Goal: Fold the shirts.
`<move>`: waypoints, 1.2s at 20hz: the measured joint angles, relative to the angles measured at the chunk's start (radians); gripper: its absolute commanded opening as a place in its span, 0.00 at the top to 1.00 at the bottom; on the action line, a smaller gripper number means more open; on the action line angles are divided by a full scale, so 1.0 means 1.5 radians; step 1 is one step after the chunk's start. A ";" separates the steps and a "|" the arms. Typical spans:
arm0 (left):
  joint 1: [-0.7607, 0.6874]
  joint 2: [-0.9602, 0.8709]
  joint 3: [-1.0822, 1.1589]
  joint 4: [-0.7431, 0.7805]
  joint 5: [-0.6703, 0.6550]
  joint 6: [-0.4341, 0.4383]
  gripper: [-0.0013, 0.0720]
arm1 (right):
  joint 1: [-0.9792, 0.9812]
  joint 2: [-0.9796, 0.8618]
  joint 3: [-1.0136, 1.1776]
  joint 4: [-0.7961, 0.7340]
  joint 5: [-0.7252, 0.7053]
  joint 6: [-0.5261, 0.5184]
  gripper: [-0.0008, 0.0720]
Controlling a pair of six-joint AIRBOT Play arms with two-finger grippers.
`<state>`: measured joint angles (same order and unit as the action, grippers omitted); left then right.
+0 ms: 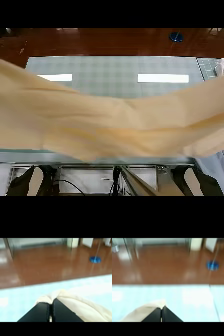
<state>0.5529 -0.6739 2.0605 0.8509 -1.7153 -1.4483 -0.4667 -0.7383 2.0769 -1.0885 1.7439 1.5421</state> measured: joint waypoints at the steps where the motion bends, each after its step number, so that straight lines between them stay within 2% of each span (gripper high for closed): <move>1: 0.000 -0.001 -0.026 0.005 -0.020 0.000 0.96 | 0.024 -0.002 -0.025 -0.030 0.018 -0.001 0.97; 5: 0.001 -0.018 -0.193 0.013 -0.050 0.001 0.96 | 0.120 -0.024 -0.207 -0.154 0.036 -0.021 0.97; 8: -0.024 -0.071 -0.315 0.006 -0.020 0.003 0.96 | 0.167 -0.094 -0.325 -0.233 -0.021 -0.035 0.97; 11: -0.112 -0.167 -0.376 0.006 0.040 0.009 0.96 | 0.186 -0.196 -0.374 -0.251 -0.101 -0.041 0.97; 16: -0.268 -0.345 -0.408 0.028 0.240 0.028 0.96 | 0.195 -0.337 -0.397 -0.217 -0.249 -0.055 0.97; 20: -0.317 -0.447 -0.413 0.040 0.411 0.037 0.96 | 0.197 -0.418 -0.401 -0.200 -0.396 -0.063 0.97; 24: -0.356 -0.532 -0.415 0.043 0.524 0.099 0.95 | 0.197 -0.492 -0.402 -0.183 -0.514 -0.066 0.97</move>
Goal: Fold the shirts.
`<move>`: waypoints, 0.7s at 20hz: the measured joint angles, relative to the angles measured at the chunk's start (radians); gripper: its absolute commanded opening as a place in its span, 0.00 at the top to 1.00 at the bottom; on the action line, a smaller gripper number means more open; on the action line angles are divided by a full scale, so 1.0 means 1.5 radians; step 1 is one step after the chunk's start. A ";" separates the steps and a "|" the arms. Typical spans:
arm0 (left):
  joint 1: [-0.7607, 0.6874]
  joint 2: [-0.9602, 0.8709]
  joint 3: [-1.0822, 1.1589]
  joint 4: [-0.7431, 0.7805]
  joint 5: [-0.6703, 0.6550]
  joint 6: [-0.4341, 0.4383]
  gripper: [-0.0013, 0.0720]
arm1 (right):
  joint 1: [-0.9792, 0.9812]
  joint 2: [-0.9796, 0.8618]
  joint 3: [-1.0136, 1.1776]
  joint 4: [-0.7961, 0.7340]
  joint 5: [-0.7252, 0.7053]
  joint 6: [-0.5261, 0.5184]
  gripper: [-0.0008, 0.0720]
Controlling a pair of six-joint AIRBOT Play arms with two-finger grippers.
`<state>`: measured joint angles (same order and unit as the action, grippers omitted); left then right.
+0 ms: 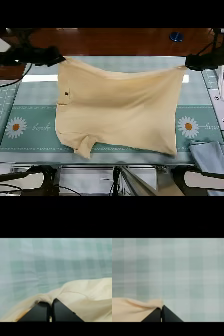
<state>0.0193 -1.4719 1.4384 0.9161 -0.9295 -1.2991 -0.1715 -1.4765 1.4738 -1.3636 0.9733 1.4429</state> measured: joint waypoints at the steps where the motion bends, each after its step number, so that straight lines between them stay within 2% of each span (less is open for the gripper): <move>1: -0.009 -0.021 -0.001 0.000 0.025 0.019 0.95 | 0.000 -0.020 0.000 0.002 -0.019 -0.001 0.97; 4: -0.027 -0.076 -0.001 0.001 0.098 0.060 0.95 | 0.000 -0.075 0.000 0.010 -0.073 -0.002 0.97; 9: -0.036 -0.134 -0.001 -0.001 0.227 0.085 0.95 | 0.000 -0.122 0.000 0.015 -0.173 -0.001 0.97; 11: -0.037 -0.149 -0.001 -0.002 0.255 0.089 0.95 | 0.000 -0.128 0.000 0.017 -0.198 0.001 0.97; 14: -0.035 -0.161 0.000 -0.002 0.249 0.092 0.95 | 0.000 -0.131 0.000 0.017 -0.189 0.004 0.97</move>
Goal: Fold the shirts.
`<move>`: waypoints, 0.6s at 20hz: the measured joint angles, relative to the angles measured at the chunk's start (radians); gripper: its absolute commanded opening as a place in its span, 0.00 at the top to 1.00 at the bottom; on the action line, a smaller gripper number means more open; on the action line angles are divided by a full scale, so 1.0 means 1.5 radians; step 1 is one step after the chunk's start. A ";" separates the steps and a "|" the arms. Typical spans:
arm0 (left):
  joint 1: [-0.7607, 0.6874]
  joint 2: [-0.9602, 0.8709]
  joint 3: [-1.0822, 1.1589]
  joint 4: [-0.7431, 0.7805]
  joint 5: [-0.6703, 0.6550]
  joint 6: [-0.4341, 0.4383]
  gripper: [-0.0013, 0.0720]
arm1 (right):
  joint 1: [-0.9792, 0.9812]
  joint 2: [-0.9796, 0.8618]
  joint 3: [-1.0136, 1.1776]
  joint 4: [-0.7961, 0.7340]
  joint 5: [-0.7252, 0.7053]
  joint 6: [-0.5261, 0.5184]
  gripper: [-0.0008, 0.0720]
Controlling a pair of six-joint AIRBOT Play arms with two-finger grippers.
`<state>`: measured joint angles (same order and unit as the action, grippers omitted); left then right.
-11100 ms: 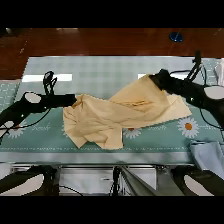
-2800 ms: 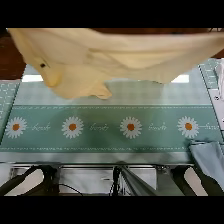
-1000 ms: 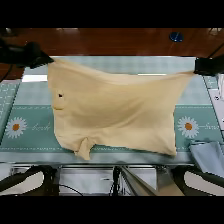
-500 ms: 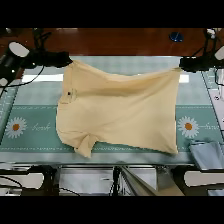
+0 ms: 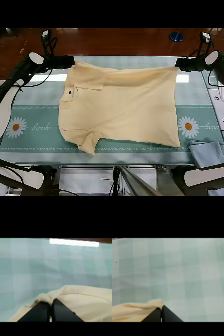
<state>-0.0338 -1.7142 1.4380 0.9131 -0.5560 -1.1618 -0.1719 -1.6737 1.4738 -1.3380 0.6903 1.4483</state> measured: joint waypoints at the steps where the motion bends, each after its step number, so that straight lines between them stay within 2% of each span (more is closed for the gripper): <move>1: 0.004 -0.001 0.002 0.000 -0.020 0.000 0.95 | -0.001 0.002 0.000 -0.001 0.018 0.000 0.97; 4: 0.033 0.000 0.026 0.004 -0.129 -0.004 0.95 | -0.001 0.028 -0.001 -0.023 0.090 0.002 0.97; 9: 0.091 0.000 0.078 0.009 -0.369 -0.057 0.95 | 0.000 0.070 -0.005 -0.057 0.242 0.005 0.97; 12: 0.094 -0.017 0.081 0.015 -0.450 -0.069 0.95 | 0.000 0.059 -0.030 -0.065 0.300 0.005 0.97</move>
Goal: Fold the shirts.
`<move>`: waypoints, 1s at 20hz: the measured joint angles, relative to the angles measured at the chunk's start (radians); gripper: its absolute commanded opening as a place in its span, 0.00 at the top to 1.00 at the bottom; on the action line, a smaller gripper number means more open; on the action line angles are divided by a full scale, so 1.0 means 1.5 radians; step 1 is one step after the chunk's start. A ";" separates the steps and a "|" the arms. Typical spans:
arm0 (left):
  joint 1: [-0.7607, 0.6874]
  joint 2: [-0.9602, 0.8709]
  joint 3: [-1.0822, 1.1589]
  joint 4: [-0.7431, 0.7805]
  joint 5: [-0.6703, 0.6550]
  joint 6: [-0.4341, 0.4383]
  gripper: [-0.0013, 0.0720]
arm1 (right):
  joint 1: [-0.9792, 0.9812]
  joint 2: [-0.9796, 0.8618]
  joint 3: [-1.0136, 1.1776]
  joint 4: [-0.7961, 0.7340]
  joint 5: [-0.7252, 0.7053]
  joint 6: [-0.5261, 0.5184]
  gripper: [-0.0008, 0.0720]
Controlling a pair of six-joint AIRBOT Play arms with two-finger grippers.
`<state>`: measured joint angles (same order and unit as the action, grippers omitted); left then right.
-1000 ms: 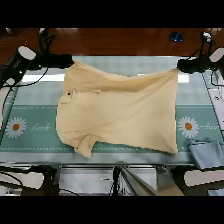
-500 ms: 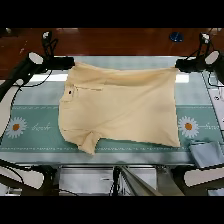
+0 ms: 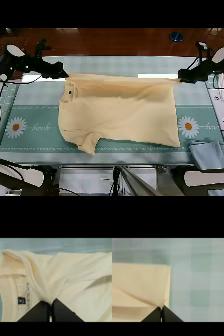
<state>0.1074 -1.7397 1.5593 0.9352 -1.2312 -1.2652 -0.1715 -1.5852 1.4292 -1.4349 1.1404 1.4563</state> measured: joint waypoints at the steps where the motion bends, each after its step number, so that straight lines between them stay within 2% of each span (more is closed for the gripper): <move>1: -0.003 -0.007 0.000 0.001 -0.016 -0.004 0.95 | 0.000 -0.007 -0.010 0.000 0.009 0.000 0.97; 6: -0.015 -0.047 0.000 0.014 -0.068 -0.021 0.95 | 0.000 -0.038 -0.035 -0.004 0.032 0.001 0.97; 10: -0.015 -0.063 0.000 0.084 -0.110 -0.036 0.95 | 0.000 -0.045 -0.040 -0.007 0.035 0.001 0.97; 17: -0.014 -0.069 0.000 0.148 -0.120 -0.052 0.95 | -0.001 -0.047 -0.041 -0.028 0.054 0.001 0.97; 18: -0.015 -0.068 0.000 0.150 -0.118 -0.053 0.91 | -0.001 -0.047 -0.041 -0.025 0.054 0.001 0.96; 19: -0.016 -0.069 0.000 0.149 -0.113 -0.053 0.83 | -0.001 -0.047 -0.041 -0.020 0.054 0.001 0.89; 20: -0.017 -0.069 0.001 0.144 -0.108 -0.053 0.64 | -0.001 -0.047 -0.041 -0.012 0.054 0.001 0.73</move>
<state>0.0826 -1.8427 1.5608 1.1519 -1.3930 -1.3449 -0.1730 -1.6562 1.3674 -1.4532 1.2209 1.4582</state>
